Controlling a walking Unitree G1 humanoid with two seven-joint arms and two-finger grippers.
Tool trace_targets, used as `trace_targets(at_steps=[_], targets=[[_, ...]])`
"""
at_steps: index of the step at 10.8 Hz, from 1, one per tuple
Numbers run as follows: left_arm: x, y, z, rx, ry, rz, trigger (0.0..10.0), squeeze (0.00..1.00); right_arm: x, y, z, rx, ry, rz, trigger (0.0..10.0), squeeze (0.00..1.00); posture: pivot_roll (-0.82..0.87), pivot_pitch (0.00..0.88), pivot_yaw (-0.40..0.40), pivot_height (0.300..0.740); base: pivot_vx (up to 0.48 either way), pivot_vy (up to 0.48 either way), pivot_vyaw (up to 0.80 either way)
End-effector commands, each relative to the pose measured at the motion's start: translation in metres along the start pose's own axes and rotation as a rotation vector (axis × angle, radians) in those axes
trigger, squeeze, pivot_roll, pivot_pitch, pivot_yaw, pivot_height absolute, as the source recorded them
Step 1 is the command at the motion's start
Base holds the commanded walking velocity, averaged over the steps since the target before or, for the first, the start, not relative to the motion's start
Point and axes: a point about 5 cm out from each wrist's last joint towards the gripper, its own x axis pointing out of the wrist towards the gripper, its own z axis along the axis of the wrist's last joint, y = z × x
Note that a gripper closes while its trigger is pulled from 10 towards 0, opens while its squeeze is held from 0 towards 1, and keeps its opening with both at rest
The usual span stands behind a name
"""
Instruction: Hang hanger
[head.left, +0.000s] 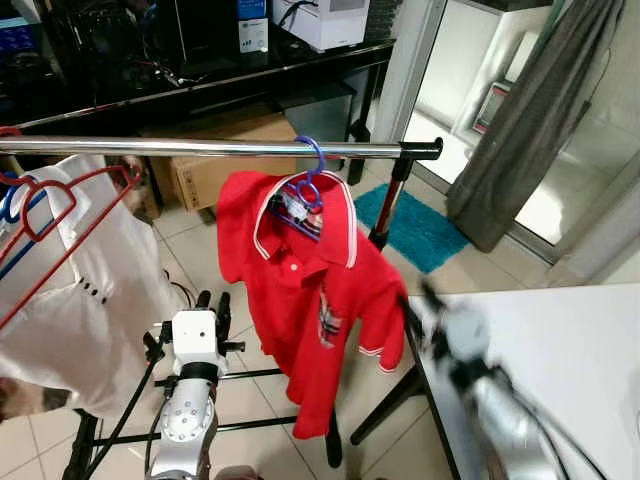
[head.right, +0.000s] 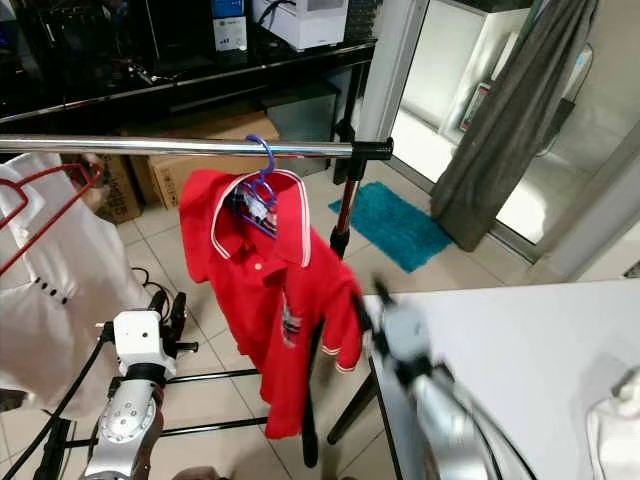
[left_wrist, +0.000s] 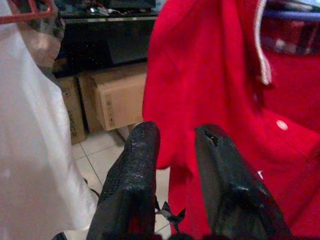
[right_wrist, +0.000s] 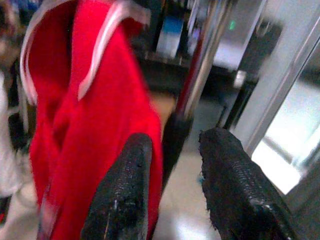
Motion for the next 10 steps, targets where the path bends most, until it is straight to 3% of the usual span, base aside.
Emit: trace_targets(at_steps=[1,4,10], targets=[[0.0037,-0.0046,0.01,-0.014,-0.054,-0.004,10.0,0.0,0.0049,-0.0061,0.0123,0.009,-0.045,-0.029,10.0,0.0,0.16,0.027,-0.049,0.74,0.0,0.0,0.0],[0.0003,-0.0127,0.0156,-0.043,-0.092,-0.014,10.0,0.0,-0.0037,-0.0092,0.0118,0.004,-0.018,-0.026,10.0,0.0,0.17,0.017,-0.057,0.74,0.0,0.102,0.0],[0.0021,-0.0128,0.0184,-0.026,-0.098,-0.027,10.0,0.0,0.0033,-0.0054,0.0109,0.025,0.01,-0.02,10.0,0.0,0.18,0.01,-0.057,0.74,0.0,0.48,0.0]])
